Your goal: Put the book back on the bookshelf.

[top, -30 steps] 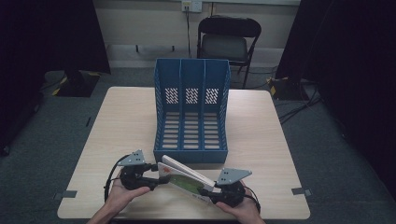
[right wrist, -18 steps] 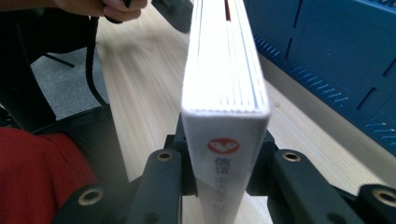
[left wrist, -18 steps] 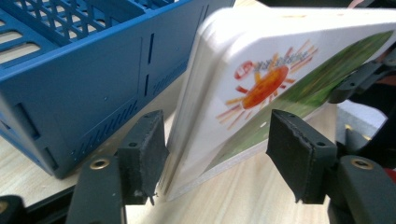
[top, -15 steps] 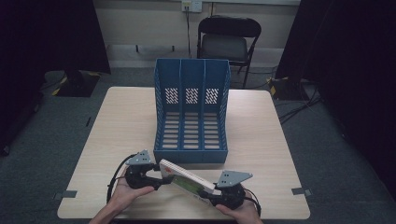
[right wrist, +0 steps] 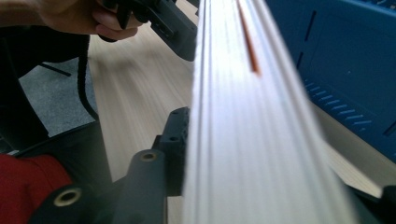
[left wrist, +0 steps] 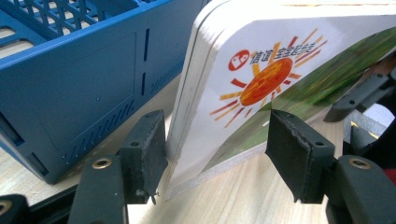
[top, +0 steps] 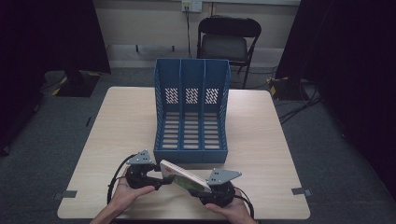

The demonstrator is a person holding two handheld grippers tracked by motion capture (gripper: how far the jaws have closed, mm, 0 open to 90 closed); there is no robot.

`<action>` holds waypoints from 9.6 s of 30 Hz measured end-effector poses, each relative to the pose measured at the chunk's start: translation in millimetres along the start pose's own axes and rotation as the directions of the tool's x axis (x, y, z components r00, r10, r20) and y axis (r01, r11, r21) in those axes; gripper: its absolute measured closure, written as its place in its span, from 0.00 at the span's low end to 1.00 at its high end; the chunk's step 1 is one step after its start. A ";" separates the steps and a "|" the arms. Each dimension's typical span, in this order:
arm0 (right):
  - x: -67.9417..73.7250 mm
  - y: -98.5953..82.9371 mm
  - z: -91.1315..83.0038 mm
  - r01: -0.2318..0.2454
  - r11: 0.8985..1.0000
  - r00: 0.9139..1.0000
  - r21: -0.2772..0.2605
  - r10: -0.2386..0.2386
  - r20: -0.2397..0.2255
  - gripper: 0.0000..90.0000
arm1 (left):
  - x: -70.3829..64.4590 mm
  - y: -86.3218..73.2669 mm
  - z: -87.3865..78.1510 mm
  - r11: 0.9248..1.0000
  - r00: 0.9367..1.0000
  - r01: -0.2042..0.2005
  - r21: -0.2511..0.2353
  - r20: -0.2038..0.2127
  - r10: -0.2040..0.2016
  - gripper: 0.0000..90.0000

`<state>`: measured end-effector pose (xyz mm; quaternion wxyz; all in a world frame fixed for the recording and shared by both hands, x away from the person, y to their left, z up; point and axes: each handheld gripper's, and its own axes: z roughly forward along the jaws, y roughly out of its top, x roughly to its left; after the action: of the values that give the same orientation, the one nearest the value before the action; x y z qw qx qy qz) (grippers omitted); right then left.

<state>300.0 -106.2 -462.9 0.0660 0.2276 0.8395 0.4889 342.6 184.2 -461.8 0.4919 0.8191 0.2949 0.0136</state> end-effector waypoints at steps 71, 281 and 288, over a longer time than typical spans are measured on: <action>3.9 26.8 -45.8 -0.012 0.995 0.996 -0.103 0.021 0.083 0.85 | 58.8 -38.7 -13.4 0.988 0.858 0.107 0.113 -0.512 -0.034 0.04; -95.7 48.2 24.6 -0.210 0.898 0.444 -0.387 0.440 0.780 0.84 | 57.5 -37.6 -10.3 0.986 0.864 0.106 0.130 -0.503 -0.026 0.00; -95.9 49.2 23.5 -0.220 0.905 0.454 -0.363 0.424 0.783 0.84 | 57.4 -37.7 -10.2 0.986 0.864 0.107 0.129 -0.503 -0.028 0.00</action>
<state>408.6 -109.8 -443.9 0.3951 0.5834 0.5836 0.4036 369.0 233.7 -502.5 0.3351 0.8119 0.4409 0.1851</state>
